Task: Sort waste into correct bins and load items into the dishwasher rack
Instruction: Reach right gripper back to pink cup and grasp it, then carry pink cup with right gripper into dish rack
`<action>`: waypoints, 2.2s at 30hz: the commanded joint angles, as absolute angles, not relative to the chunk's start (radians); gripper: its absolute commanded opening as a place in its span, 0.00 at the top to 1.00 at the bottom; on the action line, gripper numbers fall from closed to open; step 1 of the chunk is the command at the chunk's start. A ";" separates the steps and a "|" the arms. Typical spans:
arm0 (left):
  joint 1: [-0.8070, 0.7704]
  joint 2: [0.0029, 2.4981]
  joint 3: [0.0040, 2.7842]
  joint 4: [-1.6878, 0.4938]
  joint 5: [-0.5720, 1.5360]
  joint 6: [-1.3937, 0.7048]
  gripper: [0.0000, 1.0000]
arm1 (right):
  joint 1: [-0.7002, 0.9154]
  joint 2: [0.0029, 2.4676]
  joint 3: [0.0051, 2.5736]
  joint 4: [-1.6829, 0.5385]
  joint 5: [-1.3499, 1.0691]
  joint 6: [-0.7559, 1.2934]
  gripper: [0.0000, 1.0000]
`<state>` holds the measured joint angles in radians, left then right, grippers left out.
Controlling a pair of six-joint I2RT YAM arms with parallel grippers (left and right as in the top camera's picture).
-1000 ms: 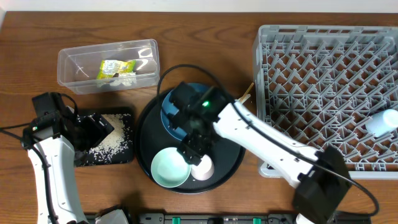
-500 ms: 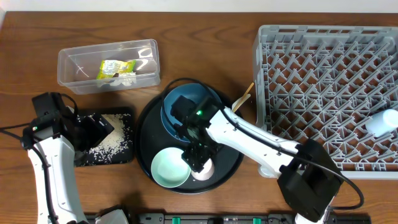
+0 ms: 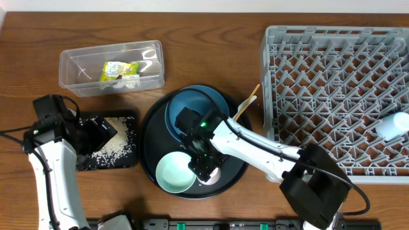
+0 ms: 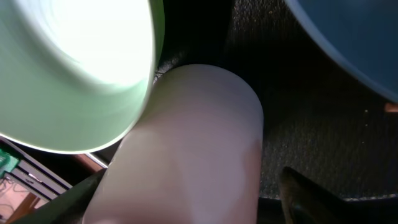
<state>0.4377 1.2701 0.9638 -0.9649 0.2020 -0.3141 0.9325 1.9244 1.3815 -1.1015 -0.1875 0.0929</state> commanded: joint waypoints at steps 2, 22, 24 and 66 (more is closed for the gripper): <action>0.441 1.274 0.969 -0.968 0.189 -0.308 0.02 | 0.943 1.933 1.377 -1.099 -0.181 0.120 0.26; 0.441 1.274 0.969 -0.968 0.189 -0.308 0.02 | 0.943 1.927 1.381 -1.132 -0.184 0.119 0.44; 0.441 1.274 0.969 -0.968 0.189 -0.308 0.02 | 0.943 1.922 1.383 -1.137 -0.184 0.119 0.45; 0.441 1.274 0.969 -0.967 0.189 -0.309 0.02 | -0.204 1.503 1.669 -1.219 -0.011 0.043 0.46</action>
<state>0.4377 1.2701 0.9638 -0.9642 0.2024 -0.3141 -0.1196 1.5169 1.6428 -1.2476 -0.0235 0.0704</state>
